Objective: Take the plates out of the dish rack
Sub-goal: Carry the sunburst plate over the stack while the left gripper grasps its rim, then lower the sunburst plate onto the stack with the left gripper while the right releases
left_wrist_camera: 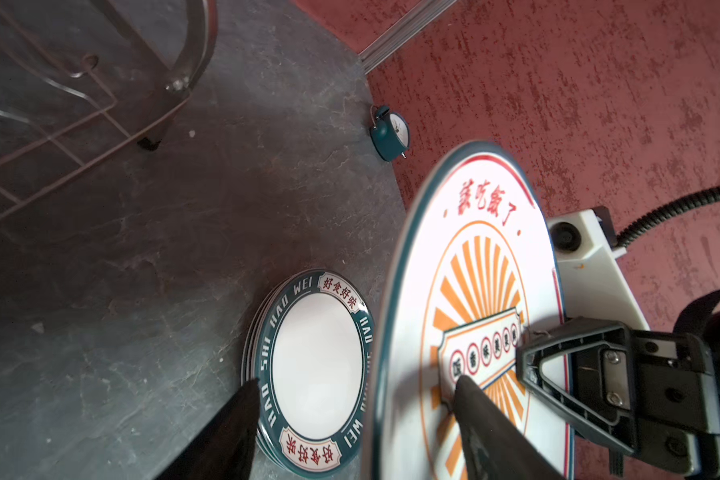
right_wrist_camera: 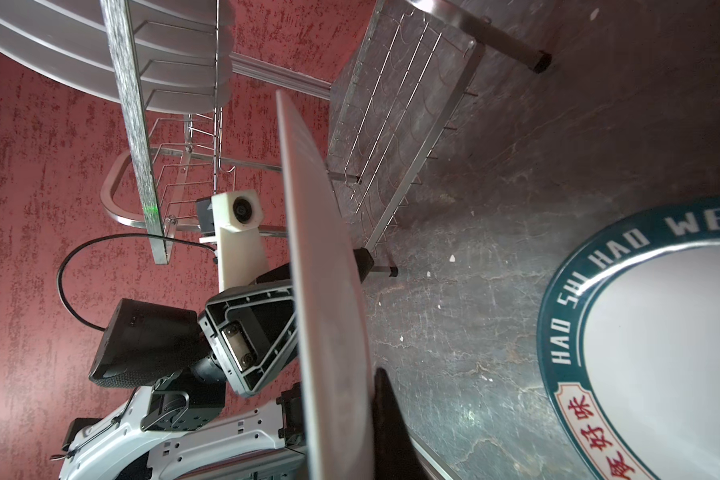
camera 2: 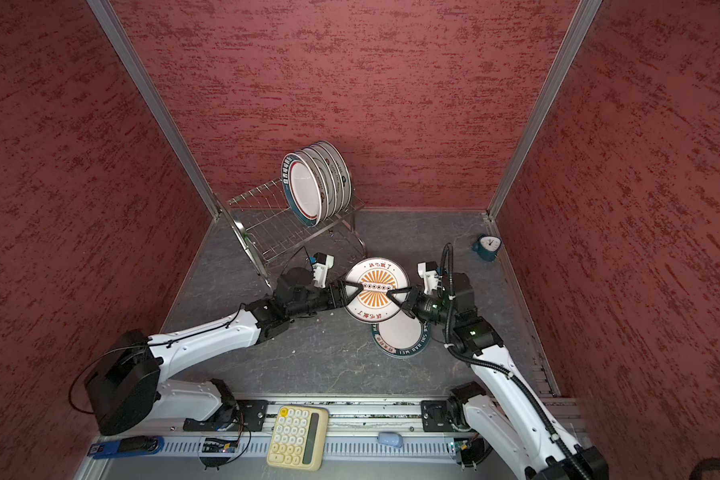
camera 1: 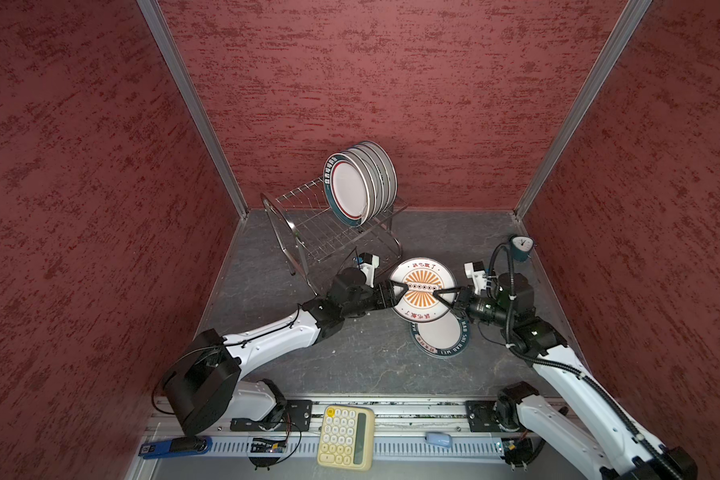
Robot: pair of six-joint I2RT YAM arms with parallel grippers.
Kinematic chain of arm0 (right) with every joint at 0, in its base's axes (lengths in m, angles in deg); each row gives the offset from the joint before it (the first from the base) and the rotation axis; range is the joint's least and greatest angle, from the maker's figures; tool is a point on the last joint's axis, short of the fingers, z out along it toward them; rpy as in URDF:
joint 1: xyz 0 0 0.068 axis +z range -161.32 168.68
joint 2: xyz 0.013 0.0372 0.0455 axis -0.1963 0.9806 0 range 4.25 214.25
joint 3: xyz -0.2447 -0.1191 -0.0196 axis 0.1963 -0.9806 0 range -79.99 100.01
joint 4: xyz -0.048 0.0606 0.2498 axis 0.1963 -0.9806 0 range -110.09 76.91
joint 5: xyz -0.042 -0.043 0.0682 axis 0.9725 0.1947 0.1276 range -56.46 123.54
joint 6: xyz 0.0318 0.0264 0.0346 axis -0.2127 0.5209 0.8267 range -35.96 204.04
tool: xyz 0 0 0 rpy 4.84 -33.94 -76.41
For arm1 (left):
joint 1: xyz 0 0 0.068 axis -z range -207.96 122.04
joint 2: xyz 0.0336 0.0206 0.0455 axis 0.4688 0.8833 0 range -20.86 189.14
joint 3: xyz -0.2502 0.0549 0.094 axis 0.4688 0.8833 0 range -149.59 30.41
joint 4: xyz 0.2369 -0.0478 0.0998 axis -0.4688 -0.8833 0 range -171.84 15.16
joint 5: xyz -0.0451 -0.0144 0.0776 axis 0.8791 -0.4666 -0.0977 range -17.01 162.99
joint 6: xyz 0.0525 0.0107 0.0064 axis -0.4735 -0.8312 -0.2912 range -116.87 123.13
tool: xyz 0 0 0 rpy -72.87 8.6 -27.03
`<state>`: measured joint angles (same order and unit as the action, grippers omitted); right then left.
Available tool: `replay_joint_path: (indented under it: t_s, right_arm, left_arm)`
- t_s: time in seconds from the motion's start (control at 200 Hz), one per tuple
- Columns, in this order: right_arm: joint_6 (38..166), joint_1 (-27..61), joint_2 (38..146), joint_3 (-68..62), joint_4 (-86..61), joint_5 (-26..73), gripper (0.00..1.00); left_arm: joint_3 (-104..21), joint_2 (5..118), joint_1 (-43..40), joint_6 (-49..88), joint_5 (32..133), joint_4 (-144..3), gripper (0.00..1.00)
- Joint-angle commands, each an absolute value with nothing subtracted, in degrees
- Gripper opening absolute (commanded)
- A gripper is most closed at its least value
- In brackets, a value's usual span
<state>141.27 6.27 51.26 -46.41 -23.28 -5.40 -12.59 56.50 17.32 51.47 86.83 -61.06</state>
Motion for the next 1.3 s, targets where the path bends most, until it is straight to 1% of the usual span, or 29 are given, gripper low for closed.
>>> replay_joint_path:
  t_s: [0.0,0.06,0.105,0.155,0.225,0.276,0.311,0.361,0.416,0.466,0.496,0.536,0.611,0.651,0.686,0.721,0.862,0.937,1.082,1.137,1.222,1.292]
  right_arm:
    - [142.93,6.07,51.18,-47.07,-15.15,-9.55,0.00]
    - [142.47,5.85,51.34,-47.37,-14.93,-9.79,0.00]
    - [142.24,5.91,51.61,-47.55,-14.76,-9.88,0.04]
    - [141.90,5.80,51.69,-47.76,-14.99,-9.79,0.14]
    - [141.27,5.66,51.98,-47.99,-15.19,-9.79,0.20]
    - [141.01,5.55,51.99,-48.24,-15.28,-9.72,0.34]
    - [140.86,5.42,52.05,-48.36,-15.37,-9.66,0.38]
    - [140.58,5.29,52.04,-48.53,-15.58,-9.55,0.44]
    - [139.66,4.97,52.10,-48.16,-17.61,-8.76,0.58]
    - [137.81,4.70,51.99,-47.07,-22.06,-6.48,0.68]
    - [135.73,4.62,51.91,-45.47,-27.06,-2.90,0.74]
    - [132.43,4.54,51.78,-42.65,-35.21,3.14,0.79]
    - [127.85,4.59,51.71,-37.34,-48.71,18.09,0.90]
    - [126.41,4.55,51.78,-35.06,-54.12,25.53,0.98]
    - [125.86,4.59,51.91,-33.35,-57.71,30.97,0.99]
    - [125.52,4.49,52.04,-32.08,-59.90,34.30,0.99]
    - [125.72,4.39,52.62,-29.50,-64.06,42.14,0.99]
    - [125.74,4.40,52.65,-28.80,-64.93,44.42,0.99]
    - [124.96,4.39,52.19,-28.61,-64.98,45.46,0.99]
    - [124.53,4.41,52.15,-28.58,-65.20,45.62,0.99]
    - [124.04,4.41,51.82,-28.38,-65.55,45.58,0.99]
    - [123.51,4.41,51.44,-28.28,-65.82,45.94,0.99]
  left_arm:
    - [-11.36,56.66,17.68,51.73,90.24,-57.96,0.50]
    - [-10.94,56.70,17.91,52.00,91.19,-57.31,0.38]
    - [-10.73,56.74,18.05,52.45,91.77,-57.16,0.30]
    - [-10.57,56.81,18.23,52.69,92.20,-57.26,0.23]
    - [-10.31,56.95,18.32,52.92,92.10,-57.60,0.14]
    - [-10.28,57.20,18.38,53.05,91.70,-58.30,0.06]
    - [-10.45,57.56,18.35,53.19,91.34,-59.38,0.01]
    - [-10.63,58.06,18.47,53.10,91.02,-59.87,0.00]
    - [-10.40,58.73,18.44,53.36,91.08,-59.61,0.00]
    - [-10.42,59.36,18.56,53.54,91.39,-59.36,0.00]
    - [-10.57,59.80,18.54,53.74,91.61,-59.41,0.00]
    - [-10.94,60.31,18.54,53.84,91.47,-60.06,0.00]
    - [-12.18,61.77,18.50,54.28,91.17,-62.84,0.00]
    - [-13.42,62.92,18.71,54.28,90.88,-65.09,0.00]
    - [-14.57,63.94,19.00,53.99,90.60,-66.60,0.00]
    - [-15.74,65.14,19.22,53.77,90.24,-68.00,0.00]
    - [-19.10,69.77,20.13,53.83,90.48,-69.43,0.00]
    - [-21.03,71.60,21.07,54.04,90.05,-71.23,0.00]
    - [-24.56,75.33,22.05,54.17,89.88,-73.77,0.00]
    - [-25.48,76.66,22.18,54.56,89.98,-74.58,0.05]
    - [-27.41,78.45,22.52,54.82,89.47,-77.65,0.16]
    - [-29.46,79.76,23.08,54.46,88.62,-80.86,0.22]
